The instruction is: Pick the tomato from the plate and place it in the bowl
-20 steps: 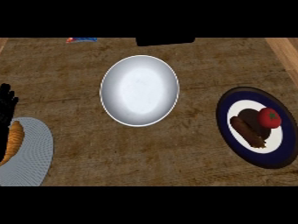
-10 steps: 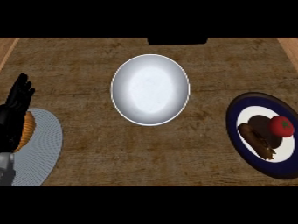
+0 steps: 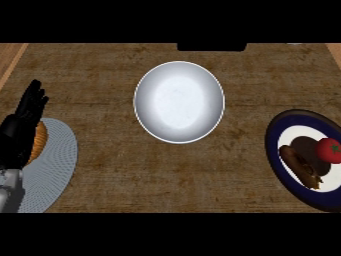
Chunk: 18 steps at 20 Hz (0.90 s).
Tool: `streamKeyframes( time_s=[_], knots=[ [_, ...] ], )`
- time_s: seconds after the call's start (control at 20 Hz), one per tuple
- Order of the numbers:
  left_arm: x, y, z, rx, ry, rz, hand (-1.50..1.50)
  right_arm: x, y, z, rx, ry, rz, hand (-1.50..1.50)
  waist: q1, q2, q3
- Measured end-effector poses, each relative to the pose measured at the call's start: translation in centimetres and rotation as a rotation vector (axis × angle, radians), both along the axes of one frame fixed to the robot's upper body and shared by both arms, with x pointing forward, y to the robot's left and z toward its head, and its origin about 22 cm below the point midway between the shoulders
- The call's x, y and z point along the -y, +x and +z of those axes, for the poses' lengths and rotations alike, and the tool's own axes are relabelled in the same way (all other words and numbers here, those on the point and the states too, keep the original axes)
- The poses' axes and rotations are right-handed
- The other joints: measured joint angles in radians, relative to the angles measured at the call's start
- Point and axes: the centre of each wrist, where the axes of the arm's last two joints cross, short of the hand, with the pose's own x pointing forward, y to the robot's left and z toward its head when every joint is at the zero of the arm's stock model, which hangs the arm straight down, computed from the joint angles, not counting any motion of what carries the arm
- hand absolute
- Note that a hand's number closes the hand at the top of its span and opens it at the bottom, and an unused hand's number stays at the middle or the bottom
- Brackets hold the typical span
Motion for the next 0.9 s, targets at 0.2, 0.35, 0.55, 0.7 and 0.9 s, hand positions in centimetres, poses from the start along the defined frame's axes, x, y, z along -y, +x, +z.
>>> streamKeyframes(
  time_s=[0.2,0.35,0.55,0.7,0.9],
  knots=[
    [0.5,0.7,0.4,0.004,0.005,-0.018,0.0,0.2,1.8,0.3,-0.155,0.014,0.015,-1.5,0.012,0.003,0.001],
    [0.8,1.2,0.3,0.007,0.003,-0.016,0.0,0.6,3.0,-0.2,-0.261,0.039,0.035,-1.5,0.016,0.004,0.001],
    [0.4,1.2,0.1,0.008,-0.004,-0.016,0.0,1.1,4.9,-1.3,-0.369,0.081,0.076,-1.5,0.017,0.003,0.002],
    [0.5,0.9,-0.4,0.006,-0.001,-0.021,0.0,1.1,6.1,-2.1,-0.461,0.1,0.102,-1.5,0.016,0.003,0.002],
    [0.1,1.1,-0.3,0.01,-0.003,-0.014,0.0,0.9,7.2,-4.3,-0.583,0.12,0.123,-1.5,0.012,0.002,0.002]
  ],
)
